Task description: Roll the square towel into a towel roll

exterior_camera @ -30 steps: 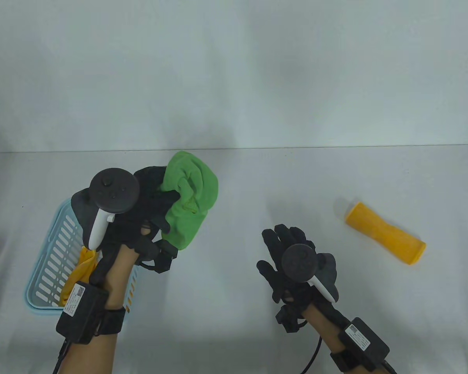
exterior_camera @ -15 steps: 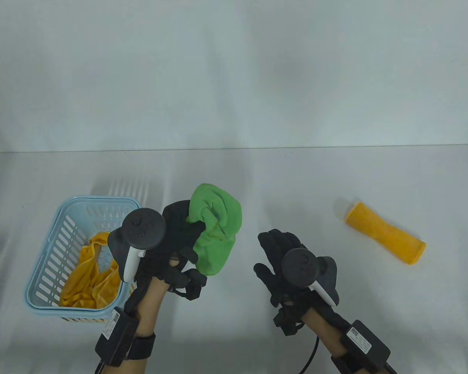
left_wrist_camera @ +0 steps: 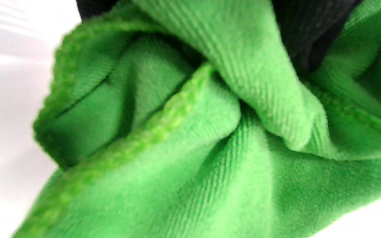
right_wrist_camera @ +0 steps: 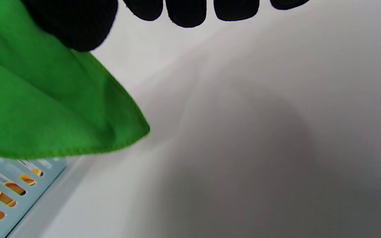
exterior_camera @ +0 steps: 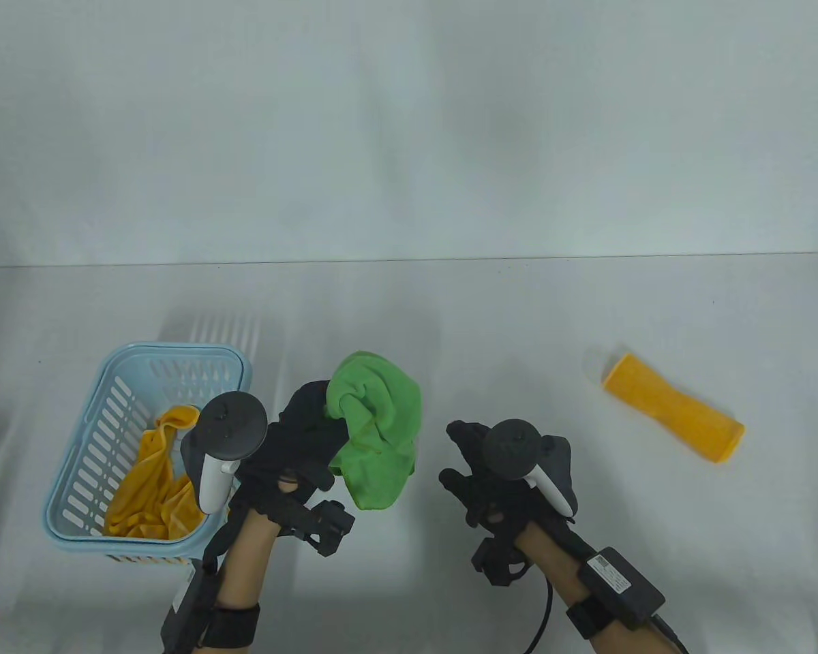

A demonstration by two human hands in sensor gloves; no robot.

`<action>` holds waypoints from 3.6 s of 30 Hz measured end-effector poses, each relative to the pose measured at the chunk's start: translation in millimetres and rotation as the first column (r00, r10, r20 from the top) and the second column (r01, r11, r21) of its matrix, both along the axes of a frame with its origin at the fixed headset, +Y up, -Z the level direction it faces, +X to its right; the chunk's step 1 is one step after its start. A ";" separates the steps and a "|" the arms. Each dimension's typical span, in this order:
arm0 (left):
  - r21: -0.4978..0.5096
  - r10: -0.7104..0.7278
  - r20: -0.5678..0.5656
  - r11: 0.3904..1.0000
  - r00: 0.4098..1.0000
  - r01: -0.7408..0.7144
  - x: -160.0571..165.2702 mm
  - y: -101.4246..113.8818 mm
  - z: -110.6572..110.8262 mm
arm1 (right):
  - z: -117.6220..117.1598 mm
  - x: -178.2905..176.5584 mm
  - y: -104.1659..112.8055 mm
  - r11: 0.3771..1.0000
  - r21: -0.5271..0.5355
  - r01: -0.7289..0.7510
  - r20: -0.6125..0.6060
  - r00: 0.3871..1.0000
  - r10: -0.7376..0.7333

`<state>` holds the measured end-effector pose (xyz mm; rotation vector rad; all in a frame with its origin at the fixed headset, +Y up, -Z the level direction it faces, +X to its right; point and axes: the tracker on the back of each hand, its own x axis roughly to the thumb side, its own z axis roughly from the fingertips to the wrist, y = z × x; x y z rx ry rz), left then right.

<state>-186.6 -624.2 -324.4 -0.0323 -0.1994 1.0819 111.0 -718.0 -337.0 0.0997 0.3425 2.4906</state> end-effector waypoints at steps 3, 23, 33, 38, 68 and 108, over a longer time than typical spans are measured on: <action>0.005 0.014 0.028 1.000 1.000 -0.014 5.3 2.2 3.2 | -3.2 1.0 -8.5 0.995 -0.081 0.057 0.008 0.998 -0.057; 0.020 -0.091 0.052 0.996 0.995 0.090 14.4 -1.9 7.2 | -13.0 24.3 -16.8 0.920 -0.132 0.368 0.228 0.915 -0.333; -0.009 -0.202 0.069 0.979 0.977 0.204 11.4 -13.7 -1.2 | -15.7 53.5 6.2 0.875 0.015 0.484 0.299 0.833 -0.466; -0.021 -0.290 0.101 0.956 0.952 0.293 15.0 -22.6 -5.5 | -13.8 67.3 13.2 0.824 0.062 0.563 0.322 0.770 -0.551; -0.023 -0.626 0.054 0.778 0.778 0.628 28.4 -42.0 -10.8 | -14.7 35.5 167.8 0.824 0.284 0.490 0.071 0.846 -0.528; -0.138 -0.607 0.019 0.786 0.795 0.603 28.3 -63.4 -19.5 | 4.2 11.4 279.8 0.878 0.337 0.341 -0.113 0.940 -0.322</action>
